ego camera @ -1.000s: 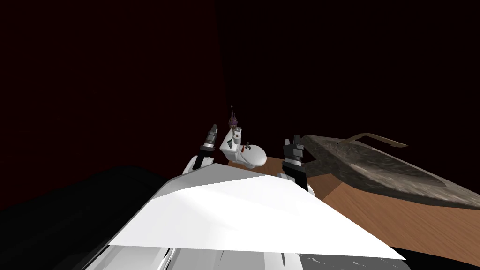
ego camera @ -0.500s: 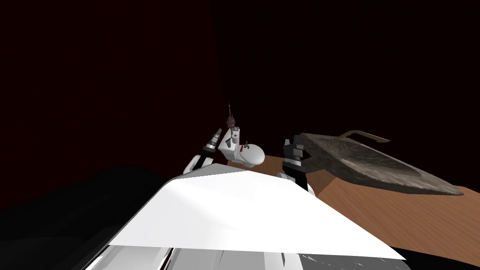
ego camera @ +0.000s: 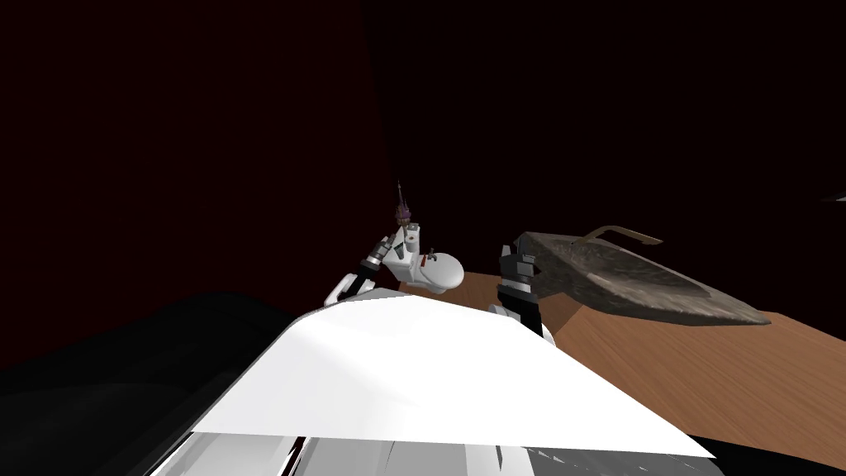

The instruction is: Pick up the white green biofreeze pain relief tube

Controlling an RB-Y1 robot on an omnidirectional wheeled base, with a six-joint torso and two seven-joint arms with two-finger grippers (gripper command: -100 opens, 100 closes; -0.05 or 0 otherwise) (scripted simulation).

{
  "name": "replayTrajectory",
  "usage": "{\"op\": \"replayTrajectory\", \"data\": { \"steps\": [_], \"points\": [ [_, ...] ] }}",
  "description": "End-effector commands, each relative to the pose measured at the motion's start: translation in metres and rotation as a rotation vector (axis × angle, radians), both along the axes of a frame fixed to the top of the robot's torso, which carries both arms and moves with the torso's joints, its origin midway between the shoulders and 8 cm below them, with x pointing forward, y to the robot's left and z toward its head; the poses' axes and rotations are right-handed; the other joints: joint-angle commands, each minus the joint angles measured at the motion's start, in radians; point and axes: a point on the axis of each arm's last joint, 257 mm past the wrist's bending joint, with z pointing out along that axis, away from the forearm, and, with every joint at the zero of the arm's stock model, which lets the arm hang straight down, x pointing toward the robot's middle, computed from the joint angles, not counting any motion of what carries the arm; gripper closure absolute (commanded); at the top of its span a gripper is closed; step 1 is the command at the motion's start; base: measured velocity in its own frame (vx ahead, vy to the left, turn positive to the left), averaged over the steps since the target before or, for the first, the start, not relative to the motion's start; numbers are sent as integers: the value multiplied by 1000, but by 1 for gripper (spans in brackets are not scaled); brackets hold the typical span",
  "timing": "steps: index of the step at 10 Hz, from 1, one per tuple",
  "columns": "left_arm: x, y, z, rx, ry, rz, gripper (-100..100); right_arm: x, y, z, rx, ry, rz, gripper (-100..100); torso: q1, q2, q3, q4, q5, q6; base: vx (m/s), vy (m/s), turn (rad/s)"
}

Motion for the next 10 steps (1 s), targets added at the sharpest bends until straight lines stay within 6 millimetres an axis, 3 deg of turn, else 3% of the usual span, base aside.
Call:
{"op": "replayTrajectory", "data": {
  "steps": [1,9,10],
  "points": [
    [3,0,-18,69,33,4,-100,0,0,0,0,0,0,0,0,0,0,0,0,0,-24,-27,-57],
    [7,20,-107,388,190,3,-100,0,0,0,0,0,0,0,0,-1,0,0,0,0,-13,-27,-54],
    [6,28,-125,459,222,-1,-100,0,0,0,0,0,0,0,0,-1,0,0,0,0,-9,-28,-77]
  ]
}}
